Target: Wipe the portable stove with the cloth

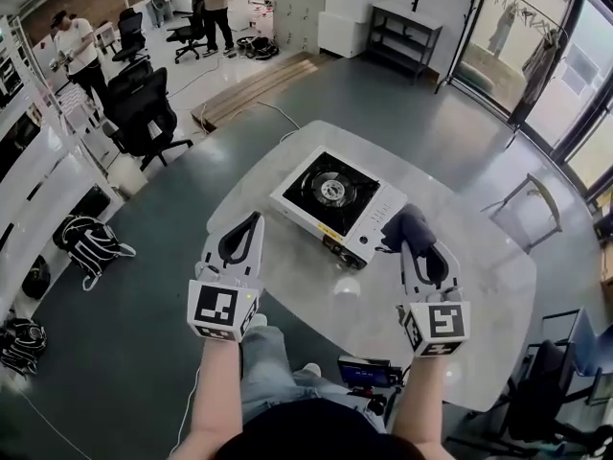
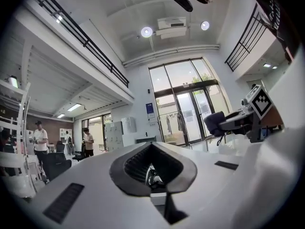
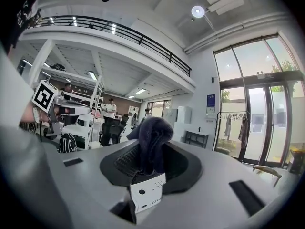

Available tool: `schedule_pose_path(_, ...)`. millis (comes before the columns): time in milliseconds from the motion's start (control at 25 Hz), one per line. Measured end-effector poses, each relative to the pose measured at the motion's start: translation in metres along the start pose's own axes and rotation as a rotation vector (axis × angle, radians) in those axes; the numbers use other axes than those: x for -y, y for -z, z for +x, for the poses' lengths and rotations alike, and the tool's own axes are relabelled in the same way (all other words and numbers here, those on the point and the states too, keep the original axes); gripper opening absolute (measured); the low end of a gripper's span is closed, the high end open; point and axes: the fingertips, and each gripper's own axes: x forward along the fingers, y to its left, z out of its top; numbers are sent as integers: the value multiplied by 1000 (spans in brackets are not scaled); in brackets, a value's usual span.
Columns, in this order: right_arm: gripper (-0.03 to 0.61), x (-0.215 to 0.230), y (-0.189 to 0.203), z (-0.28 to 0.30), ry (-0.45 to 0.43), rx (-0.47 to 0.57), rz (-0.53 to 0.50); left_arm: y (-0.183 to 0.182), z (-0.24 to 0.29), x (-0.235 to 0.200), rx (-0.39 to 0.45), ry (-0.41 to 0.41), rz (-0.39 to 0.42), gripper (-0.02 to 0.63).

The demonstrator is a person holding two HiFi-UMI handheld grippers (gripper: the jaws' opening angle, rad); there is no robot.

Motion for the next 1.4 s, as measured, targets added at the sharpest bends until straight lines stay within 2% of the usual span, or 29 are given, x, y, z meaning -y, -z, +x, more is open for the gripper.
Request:
schedule_pose_path(160,124,6,4,23,53,-21,7,8,36,-21,11,31,-24,11)
schedule_pose_path(480,124,7,-3,87,193,-71,9,29,128,-56,16,227,-37,11)
schedule_pose_path(640,126,-7,-6,128,256,-89,22,40,168,-85,24,318,-32,11)
schedule_pose_path(840,124,-34,3,167,301,-137,45,60,206,-120,5,396,-52,11)
schedule_pose_path(960,124,-51,13,184,315,-173,70,73,222,-134,-11,434,-67,11)
schedule_pose_path(1160,126,-75,36,194,316,-250,113,96,231,-133,-60,498,-83,11)
schedule_pose_path(1320,126,-96,64,200,298,-346,176,114,233,-131,-107,542,-96,11)
schedule_pose_path(1400,126,-108,86,203,266,-428,234,122,236,-130,-126,556,-97,11)
